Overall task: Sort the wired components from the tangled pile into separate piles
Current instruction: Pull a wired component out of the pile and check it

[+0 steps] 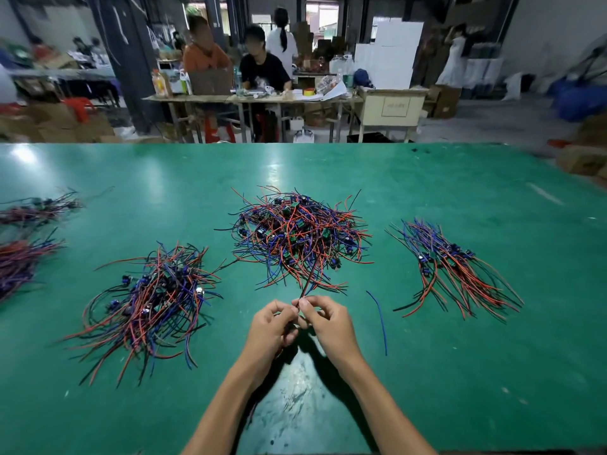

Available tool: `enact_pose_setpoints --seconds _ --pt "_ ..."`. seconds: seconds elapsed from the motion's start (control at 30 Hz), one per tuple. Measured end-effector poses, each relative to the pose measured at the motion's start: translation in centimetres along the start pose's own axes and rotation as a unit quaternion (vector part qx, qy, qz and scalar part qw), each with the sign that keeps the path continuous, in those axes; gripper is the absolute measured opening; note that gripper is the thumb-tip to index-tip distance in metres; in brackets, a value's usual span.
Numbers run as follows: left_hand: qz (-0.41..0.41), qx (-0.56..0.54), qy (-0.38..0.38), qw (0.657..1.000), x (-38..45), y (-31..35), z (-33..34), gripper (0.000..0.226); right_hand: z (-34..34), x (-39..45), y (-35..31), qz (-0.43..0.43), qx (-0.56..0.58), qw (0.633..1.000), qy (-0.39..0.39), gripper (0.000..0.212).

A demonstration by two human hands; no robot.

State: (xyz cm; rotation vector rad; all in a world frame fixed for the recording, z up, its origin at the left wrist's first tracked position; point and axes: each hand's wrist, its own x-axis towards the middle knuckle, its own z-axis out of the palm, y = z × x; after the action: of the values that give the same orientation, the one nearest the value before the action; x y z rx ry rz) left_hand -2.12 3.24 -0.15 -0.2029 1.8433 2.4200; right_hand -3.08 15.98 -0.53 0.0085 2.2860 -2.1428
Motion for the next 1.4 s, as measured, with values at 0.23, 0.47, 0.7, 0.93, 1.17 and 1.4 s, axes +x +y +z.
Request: enact_pose_setpoints --seconds 0.23,0.47,0.7,0.93,1.17,1.4 --pt "0.031 0.024 0.008 0.999 -0.1 -0.8 -0.2 0.020 0.8 -0.1 0.5 -0.026 -0.072 0.997 -0.001 0.031" --pt "0.037 0.041 -0.001 0.998 -0.4 -0.7 -0.4 0.024 2.6 0.2 -0.1 -0.003 -0.052 0.997 0.055 0.025" --pt "0.026 0.064 -0.030 0.997 -0.4 -0.5 -0.6 0.024 2.0 3.3 -1.9 0.039 -0.011 0.995 0.086 0.029" --pt "0.011 0.084 -0.050 0.995 -0.7 -0.2 -0.6 0.025 1.1 5.3 -3.1 0.106 0.050 0.984 0.132 0.027" --pt "-0.037 -0.013 -0.011 0.999 -0.6 1.2 -0.3 0.017 0.1 4.3 -1.4 0.088 0.161 0.980 0.080 0.033" --pt "-0.085 -0.215 0.118 0.966 1.9 3.7 0.4 0.015 0.1 1.6 -0.3 -0.095 -0.064 0.990 -0.080 0.027"
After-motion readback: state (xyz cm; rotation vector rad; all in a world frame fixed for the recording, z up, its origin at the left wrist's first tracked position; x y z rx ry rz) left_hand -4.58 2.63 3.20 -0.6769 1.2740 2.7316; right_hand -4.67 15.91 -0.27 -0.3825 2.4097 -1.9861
